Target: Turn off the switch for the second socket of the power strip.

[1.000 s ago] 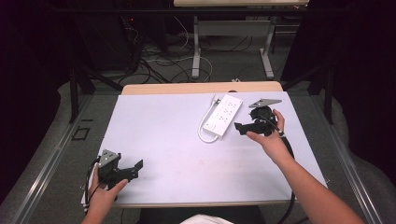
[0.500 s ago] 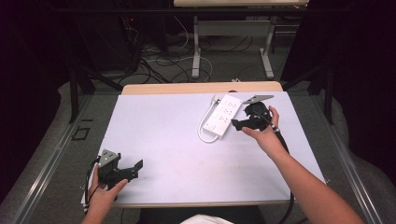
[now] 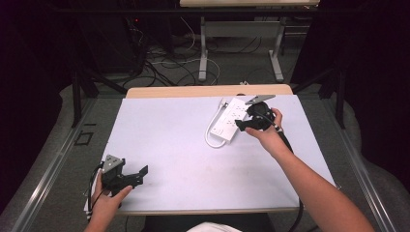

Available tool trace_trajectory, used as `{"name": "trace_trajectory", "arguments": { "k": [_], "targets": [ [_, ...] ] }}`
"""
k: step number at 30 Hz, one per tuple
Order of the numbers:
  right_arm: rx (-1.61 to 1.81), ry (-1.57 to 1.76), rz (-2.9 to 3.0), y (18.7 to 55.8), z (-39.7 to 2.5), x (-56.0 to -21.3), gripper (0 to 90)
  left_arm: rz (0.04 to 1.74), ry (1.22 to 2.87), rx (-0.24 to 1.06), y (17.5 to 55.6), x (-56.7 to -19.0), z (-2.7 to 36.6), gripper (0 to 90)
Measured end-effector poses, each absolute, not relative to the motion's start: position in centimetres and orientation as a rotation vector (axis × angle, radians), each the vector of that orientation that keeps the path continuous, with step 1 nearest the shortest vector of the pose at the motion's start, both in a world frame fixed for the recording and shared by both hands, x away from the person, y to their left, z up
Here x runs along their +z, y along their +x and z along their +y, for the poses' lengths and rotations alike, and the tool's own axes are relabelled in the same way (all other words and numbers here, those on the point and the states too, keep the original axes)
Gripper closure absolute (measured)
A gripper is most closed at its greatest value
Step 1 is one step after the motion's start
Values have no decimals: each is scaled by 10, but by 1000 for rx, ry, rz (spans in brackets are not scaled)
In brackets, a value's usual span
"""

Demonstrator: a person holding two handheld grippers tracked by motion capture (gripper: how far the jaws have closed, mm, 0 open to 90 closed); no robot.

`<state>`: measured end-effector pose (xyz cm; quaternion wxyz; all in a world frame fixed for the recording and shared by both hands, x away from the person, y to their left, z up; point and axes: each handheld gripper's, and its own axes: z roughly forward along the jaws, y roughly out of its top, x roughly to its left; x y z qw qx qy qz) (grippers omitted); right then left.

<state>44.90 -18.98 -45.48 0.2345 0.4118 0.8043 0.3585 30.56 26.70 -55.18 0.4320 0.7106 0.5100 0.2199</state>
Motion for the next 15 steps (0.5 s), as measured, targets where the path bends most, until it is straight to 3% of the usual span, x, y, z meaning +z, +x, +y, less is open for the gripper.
{"name": "trace_trajectory", "arguments": {
  "k": [10, 15],
  "targets": [
    [1020, 1115, 2226, 459, -181, -454, 365, 1274, 1770, 548, 306, -552, 267, 29],
    [1033, 1152, 2257, 463, -173, -454, 365, 1274, 1770, 546, 306, -552, 267, 30]
  ]
}}
